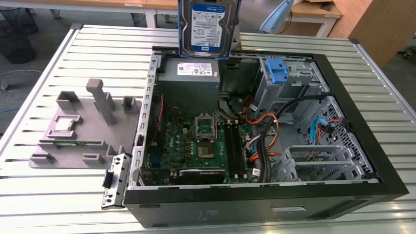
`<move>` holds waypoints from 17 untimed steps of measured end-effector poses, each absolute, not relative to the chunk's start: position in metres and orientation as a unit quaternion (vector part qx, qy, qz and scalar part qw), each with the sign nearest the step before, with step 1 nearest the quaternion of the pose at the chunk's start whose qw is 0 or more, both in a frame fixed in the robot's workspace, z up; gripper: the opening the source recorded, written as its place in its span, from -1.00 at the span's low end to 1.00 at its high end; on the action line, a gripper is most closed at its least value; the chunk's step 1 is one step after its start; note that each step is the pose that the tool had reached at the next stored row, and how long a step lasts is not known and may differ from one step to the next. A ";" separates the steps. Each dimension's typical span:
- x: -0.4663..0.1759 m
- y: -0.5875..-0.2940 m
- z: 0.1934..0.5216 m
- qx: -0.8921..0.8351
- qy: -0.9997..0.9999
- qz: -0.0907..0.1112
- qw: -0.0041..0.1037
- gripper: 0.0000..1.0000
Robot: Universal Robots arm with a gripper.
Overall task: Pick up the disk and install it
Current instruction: 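Pick up the disk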
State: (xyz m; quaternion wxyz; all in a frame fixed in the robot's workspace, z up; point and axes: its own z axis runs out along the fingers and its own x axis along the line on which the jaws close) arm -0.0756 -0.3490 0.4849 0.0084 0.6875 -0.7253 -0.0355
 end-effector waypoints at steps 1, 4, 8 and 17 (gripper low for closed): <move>-0.074 -0.349 0.485 0.687 -0.725 -0.036 0.008 -0.30; -0.069 -0.349 0.485 0.688 -0.725 -0.036 0.008 -0.30; -0.064 -0.349 0.484 0.687 -0.725 -0.036 0.008 -0.30; -0.053 -0.349 0.484 0.688 -0.725 -0.036 0.008 -0.30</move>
